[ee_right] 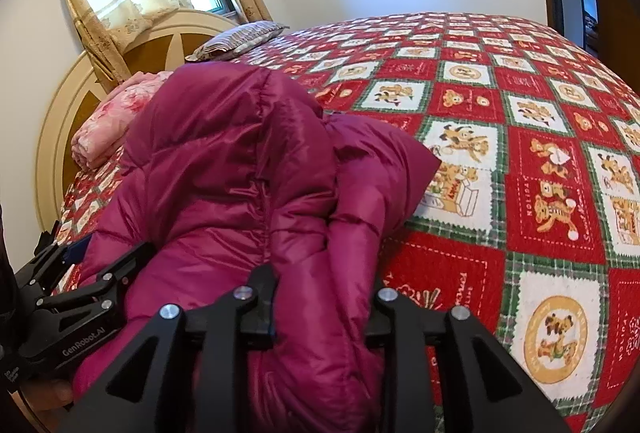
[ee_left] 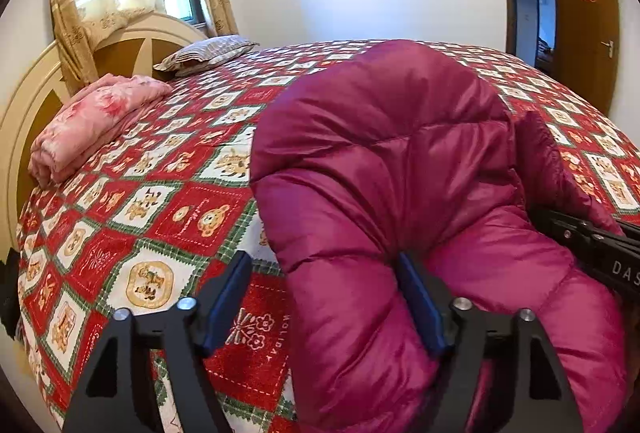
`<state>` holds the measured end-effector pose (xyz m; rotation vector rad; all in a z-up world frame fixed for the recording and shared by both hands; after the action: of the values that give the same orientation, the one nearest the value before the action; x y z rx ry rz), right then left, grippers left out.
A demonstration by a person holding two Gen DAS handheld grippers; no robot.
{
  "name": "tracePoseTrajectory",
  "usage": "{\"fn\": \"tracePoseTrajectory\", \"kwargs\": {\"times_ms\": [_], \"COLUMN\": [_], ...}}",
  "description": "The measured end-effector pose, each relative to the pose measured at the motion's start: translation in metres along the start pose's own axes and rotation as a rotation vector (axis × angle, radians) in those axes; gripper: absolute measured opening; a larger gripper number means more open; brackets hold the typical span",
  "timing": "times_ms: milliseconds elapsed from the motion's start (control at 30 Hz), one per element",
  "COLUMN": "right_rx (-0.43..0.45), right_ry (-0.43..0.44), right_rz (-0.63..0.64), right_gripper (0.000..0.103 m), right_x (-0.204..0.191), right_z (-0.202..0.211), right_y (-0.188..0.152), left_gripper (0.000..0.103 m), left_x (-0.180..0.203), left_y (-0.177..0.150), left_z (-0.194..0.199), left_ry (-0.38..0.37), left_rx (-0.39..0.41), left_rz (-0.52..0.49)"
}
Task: Fold large clothes
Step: 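Lower the folded jacket onto the bed and open both tools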
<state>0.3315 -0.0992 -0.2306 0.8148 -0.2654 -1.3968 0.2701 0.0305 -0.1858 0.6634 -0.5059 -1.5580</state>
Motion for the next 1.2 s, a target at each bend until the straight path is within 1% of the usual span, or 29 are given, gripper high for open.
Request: {"fn": "tracePoseTrajectory", "kwargs": {"times_ms": [67,133,300,500,567,767,800,867,933,967,1033,1100,1200], "right_rx": [0.0,-0.001,-0.005,-0.011,-0.013,-0.011,-0.01,0.0,0.019,0.035,0.085,0.13,0.189], "right_ry": [-0.003,-0.004,-0.009,-0.016,-0.021,-0.035,-0.047,-0.082,-0.101,-0.097,-0.098,-0.118,-0.143], "right_rz": [-0.009,-0.016,-0.015,-0.019,-0.015,-0.009,-0.001,0.017,0.015,0.011,0.022,0.043,0.06], "right_gripper": [0.036,0.038,0.039,0.044,0.046,0.047,0.048,0.058,0.064,0.069,0.073,0.074,0.076], "right_x": [0.001,0.003,0.002,0.002,0.002,0.0,-0.001,-0.004,-0.005,-0.006,-0.012,-0.02,-0.033], "right_z": [-0.001,-0.002,-0.005,-0.007,-0.008,-0.008,-0.007,-0.002,0.013,0.024,0.051,0.08,0.124], "right_y": [0.0,0.0,0.0,0.0,0.001,0.0,0.001,0.002,0.005,0.006,0.006,0.004,-0.002], "left_gripper": [0.083,0.085,0.087,0.09,0.09,0.091,0.091,0.091,0.091,0.091,0.091,0.091,0.091], "left_x": [-0.002,-0.005,-0.009,-0.013,-0.014,-0.015,-0.015,-0.017,-0.021,-0.024,-0.031,-0.035,-0.039], "left_y": [-0.001,-0.002,-0.004,-0.005,-0.005,-0.005,-0.004,-0.001,0.003,0.005,0.01,0.013,0.012], "left_z": [-0.002,-0.004,-0.008,-0.013,-0.013,-0.014,-0.013,-0.007,0.008,0.021,0.053,0.082,0.138], "left_ry": [0.007,0.001,-0.01,-0.03,-0.029,-0.025,-0.024,-0.004,0.031,0.035,0.025,0.026,0.013], "left_rx": [-0.002,-0.005,-0.004,-0.007,-0.01,-0.012,-0.015,-0.026,-0.012,0.01,0.055,0.088,0.169], "left_rz": [0.01,0.024,0.047,0.08,0.083,0.089,0.088,0.086,0.092,0.095,0.095,0.087,0.069]}}
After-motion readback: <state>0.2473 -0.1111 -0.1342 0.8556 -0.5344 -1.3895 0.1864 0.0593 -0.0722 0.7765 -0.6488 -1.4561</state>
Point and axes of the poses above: each gripper's, at about its wrist camera, not at the fingertips, and z roughly against the way its jaws point, x to its right, y to its top, the point moved 1 cm from there along -z, roughly the way its jaws point, and after that the axes turned 8 degrees about -x, right-handed, at the moved point
